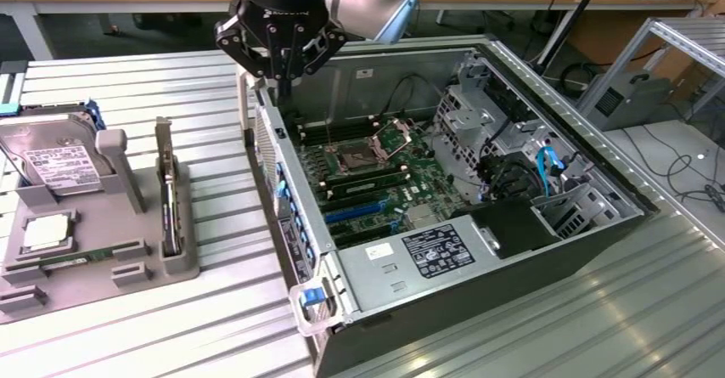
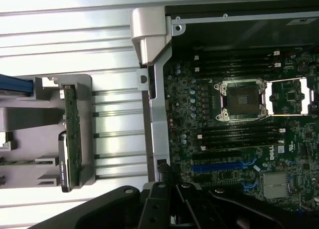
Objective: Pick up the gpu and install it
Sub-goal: 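Reach for the gpu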
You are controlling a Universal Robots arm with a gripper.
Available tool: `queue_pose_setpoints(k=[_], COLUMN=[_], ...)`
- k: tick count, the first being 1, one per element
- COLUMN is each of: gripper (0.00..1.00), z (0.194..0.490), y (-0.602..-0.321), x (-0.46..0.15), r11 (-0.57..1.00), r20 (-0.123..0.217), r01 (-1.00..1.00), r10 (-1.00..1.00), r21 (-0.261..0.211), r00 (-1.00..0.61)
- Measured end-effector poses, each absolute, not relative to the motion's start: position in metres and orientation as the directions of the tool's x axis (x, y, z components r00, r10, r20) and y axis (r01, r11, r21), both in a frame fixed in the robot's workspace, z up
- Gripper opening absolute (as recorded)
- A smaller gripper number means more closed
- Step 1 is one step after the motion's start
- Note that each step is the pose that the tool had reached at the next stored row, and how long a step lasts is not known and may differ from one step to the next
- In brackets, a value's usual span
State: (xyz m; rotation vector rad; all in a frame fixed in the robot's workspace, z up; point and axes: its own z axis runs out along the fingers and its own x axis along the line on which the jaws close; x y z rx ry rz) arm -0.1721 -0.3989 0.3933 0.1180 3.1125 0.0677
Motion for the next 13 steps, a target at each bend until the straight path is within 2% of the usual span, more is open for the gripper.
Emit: queue_pose_setpoints(k=[13], gripper=[0.11], z=[0.3933], y=[-0.3989], x=[-0.1762], r11=[0.996], r20=[-0.024], r01=[0.075], r10=[0.076], r21=[0.044], r00=[-0.997])
